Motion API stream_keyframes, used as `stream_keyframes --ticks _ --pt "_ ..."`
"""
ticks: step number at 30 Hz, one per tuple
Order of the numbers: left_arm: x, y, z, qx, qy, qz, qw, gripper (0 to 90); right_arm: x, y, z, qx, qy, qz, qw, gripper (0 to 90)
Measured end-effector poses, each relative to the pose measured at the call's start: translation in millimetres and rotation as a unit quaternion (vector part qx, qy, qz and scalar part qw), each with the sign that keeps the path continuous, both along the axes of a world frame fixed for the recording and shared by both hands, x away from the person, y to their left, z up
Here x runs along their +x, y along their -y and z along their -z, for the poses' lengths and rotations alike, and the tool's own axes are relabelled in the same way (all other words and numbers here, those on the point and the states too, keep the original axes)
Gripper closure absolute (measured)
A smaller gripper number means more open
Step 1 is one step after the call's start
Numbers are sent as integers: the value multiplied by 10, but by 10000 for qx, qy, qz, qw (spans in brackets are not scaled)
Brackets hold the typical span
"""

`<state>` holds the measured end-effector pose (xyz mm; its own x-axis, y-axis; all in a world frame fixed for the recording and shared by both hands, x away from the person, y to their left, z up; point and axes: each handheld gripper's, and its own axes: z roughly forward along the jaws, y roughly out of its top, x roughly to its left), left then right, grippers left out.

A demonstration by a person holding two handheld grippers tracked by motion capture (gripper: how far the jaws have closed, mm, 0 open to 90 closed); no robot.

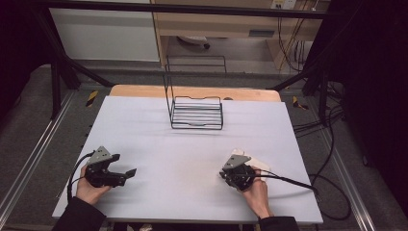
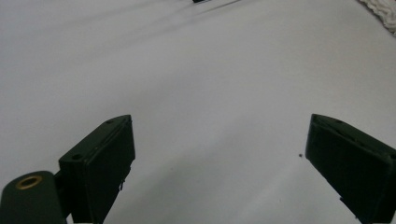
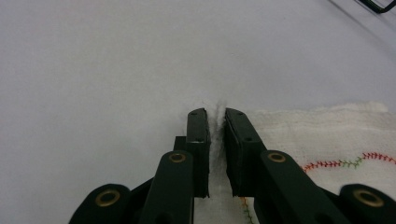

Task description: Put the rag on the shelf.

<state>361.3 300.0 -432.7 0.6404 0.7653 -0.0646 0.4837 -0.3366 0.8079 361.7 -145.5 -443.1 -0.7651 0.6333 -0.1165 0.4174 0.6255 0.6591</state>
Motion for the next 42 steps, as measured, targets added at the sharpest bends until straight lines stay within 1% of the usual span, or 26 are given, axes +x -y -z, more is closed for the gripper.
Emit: stream_keyframes --ticks 6,10,14,18,21,26,29,32,35,37,38,39,40,41,42 --pt "5 1 1 2 -4 5 10000 84 30 12 -34 227 -83 115 9996 828" --pt "9 1 3 6 -15 4 10000 84 53 29 -86 476 -83 159 9987 832" --pt "12 3 5 26 -23 14 10000 85 90 49 -149 756 -101 177 9969 834" --pt "15 24 8 32 -32 19 10000 85 115 42 -200 1128 -148 172 9934 835" --pt "14 39 8 43 -37 40 10000 84 128 -25 -234 1204 -109 110 9926 835" --pt "12 51 7 46 -39 41 10000 85 166 -220 -223 1384 -213 -88 9901 834" --pt "13 69 3 43 -57 40 10000 85 193 -347 -186 1412 -248 -153 9896 833" --pt "10 96 0 28 -62 44 10000 85 235 -443 -96 1283 -292 -140 9912 830" --pt "2 169 -16 47 -59 78 9999 84 272 -497 12 1215 -411 -144 9916 821" --pt "-1 193 -20 24 -58 80 9999 83 287 -515 53 1204 -474 -138 9915 804" --pt "-4 214 -27 22 -62 101 9999 82 294 -516 59 1219 -521 -148 9911 785" --pt "-11 261 -44 -5 -57 115 9999 82 302 -513 56 1252 -547 -169 9905 748" --pt "-11 261 -44 -5 -57 115 9999 81 302 -506 40 1315 -557 -183 9896 703" --pt "-14 282 -54 -14 -59 121 9999 80 298 -499 17 1367 -497 -201 9892 653" --pt "-21 326 -73 -68 -78 108 9999 80 294 -482 -18 1393 -404 -204 9892 611"
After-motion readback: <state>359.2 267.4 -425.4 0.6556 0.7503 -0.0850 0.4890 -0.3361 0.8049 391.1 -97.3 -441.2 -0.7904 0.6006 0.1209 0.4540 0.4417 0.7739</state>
